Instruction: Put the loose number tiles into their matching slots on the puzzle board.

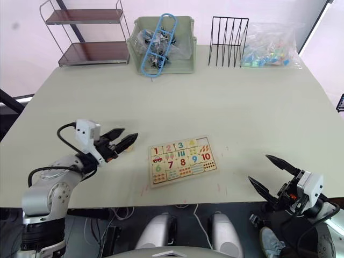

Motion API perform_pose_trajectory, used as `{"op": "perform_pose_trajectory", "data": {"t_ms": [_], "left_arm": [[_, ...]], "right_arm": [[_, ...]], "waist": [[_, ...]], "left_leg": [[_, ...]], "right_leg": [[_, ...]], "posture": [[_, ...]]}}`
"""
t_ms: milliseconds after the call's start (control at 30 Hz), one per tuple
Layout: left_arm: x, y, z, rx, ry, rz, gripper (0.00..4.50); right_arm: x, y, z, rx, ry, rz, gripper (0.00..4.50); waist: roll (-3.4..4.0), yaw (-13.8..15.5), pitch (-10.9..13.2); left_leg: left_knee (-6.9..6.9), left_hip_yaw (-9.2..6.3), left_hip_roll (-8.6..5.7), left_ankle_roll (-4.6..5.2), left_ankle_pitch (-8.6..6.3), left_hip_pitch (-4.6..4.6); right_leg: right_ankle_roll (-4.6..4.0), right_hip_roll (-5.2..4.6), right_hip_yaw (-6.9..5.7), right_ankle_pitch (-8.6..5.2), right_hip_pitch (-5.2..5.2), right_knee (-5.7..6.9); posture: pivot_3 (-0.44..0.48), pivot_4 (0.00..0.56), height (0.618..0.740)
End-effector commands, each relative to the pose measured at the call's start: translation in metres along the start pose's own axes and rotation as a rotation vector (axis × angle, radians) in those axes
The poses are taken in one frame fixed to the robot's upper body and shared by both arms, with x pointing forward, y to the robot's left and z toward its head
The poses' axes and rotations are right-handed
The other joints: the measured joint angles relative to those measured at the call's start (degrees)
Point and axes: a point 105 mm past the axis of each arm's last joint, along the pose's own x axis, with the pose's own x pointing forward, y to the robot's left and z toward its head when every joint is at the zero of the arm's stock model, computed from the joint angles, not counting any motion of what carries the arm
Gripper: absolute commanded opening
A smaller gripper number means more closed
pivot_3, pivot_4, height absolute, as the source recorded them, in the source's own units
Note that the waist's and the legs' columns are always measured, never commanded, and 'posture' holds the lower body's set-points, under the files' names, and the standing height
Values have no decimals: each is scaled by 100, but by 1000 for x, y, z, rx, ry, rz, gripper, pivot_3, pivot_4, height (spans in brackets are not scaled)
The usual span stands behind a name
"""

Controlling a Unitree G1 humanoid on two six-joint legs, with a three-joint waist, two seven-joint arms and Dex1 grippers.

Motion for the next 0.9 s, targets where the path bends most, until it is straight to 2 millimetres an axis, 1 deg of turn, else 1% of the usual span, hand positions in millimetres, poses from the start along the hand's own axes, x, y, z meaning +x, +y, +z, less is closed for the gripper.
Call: {"op": "perform_pose_trajectory", "data": {"t_ms": [33,100,200,333,433,633,733,900], "left_arm": [[-25,15,11,35,-64,64,4478],[-37,19,8,18,-76,89,4478],[-43,21,7,12,-81,97,4478],[-71,25,-14,-3,-47,153,4478],[-83,28,-22,-13,-39,191,4478],[-91,18,-31,-26,-31,198,4478],[-94,14,-36,-26,-20,206,4478],[-98,4,-42,-28,-3,174,4478]], "right_arm": [[-6,-12,4,-33,3,-63,4500],[-6,-11,2,-27,8,-65,4500],[-6,-10,2,-22,10,-71,4500],[-7,-13,0,7,9,-68,4500],[-11,-15,-4,23,35,-70,4500],[-22,-22,-12,64,74,-117,4500],[-27,-21,-17,79,98,-135,4500],[-26,-18,-15,105,94,-144,4500]], "waist": [[0,12,0],[-1,16,-1],[-2,37,-1],[-4,0,-3],[-6,6,-4],[-13,33,-10],[-12,21,-11],[-13,10,-12]], "left_leg": [[0,0,0,0,0,0],[0,2,0,0,0,0],[0,1,0,0,0,-1],[-1,10,0,0,-1,1],[-5,15,3,0,-2,4],[-4,15,1,0,-2,4],[-4,15,0,0,-2,3],[-4,15,1,0,-2,4]], "right_leg": [[0,0,0,0,0,0],[-6,-4,-1,-3,0,-1],[-12,-8,-4,-8,0,-2],[-19,-16,-1,-12,0,-3],[-20,-19,0,-13,0,-6],[-17,-27,-1,-13,0,-6],[-17,-26,-1,-13,0,-6],[-9,-24,-1,-19,-1,-6]], "posture": [[0,150,740],[0,150,740],[0,150,740],[0,150,740],[0,150,740],[0,150,740],[0,150,740],[0,150,740]]}}
